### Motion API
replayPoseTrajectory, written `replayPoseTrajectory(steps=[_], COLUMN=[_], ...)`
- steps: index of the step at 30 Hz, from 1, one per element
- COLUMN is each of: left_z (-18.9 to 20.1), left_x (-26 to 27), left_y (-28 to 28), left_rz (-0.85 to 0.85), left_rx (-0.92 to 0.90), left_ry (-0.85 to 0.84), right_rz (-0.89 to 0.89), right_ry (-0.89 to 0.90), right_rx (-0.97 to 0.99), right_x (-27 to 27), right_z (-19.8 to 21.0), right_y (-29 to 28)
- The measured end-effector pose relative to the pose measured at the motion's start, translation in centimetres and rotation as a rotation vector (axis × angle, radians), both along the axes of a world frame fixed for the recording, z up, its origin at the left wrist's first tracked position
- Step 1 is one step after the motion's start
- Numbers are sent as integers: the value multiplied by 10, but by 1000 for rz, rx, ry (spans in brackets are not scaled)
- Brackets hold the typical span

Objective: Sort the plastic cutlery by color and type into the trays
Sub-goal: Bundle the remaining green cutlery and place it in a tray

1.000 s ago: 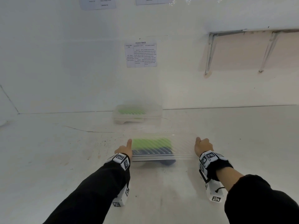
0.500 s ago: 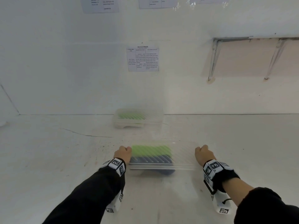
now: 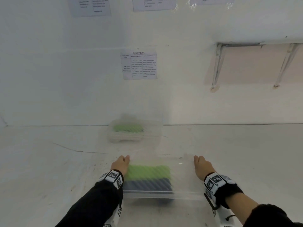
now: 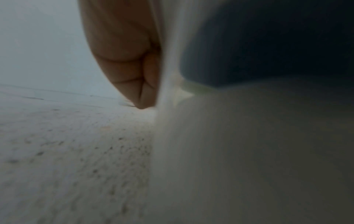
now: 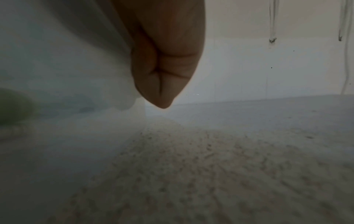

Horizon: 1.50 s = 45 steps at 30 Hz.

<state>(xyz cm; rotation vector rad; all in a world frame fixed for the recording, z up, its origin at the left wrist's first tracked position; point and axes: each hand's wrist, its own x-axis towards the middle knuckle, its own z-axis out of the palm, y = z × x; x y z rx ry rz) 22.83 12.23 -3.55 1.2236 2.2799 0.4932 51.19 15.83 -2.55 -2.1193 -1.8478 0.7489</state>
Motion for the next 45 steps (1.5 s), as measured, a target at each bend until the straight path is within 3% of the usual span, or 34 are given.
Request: replayPoseTrajectory(steps=[12,16,22,28,31,34,39,45], left_z=[5,11,0,-3,1,5,10,15], left_x=[7,6,17,17,21,26,38,43], left_y=[-7,-10,-50,-52,-58,-66,-88,-81], left_rz=[25,-122,-278,-293,-254,-72,59,88], left_rx=[131,177,65,56,104,228,262,213], left_ry=[30,125,160,103,46,16,-84,-131], right_rz=[94,162,306,340,336,316,85,42], right_ry=[-129,-149,-248,-302,-247,-98,178,210], right_rx=[-10,15,60,44,46,84,13,-85], right_x=[0,1,-5,-6,-5,-2,9,18], right_z=[9,9,0,-6,-4,0,-2,4], right_y=[-2,-9,-45,-50,-51,-52,-68,-60])
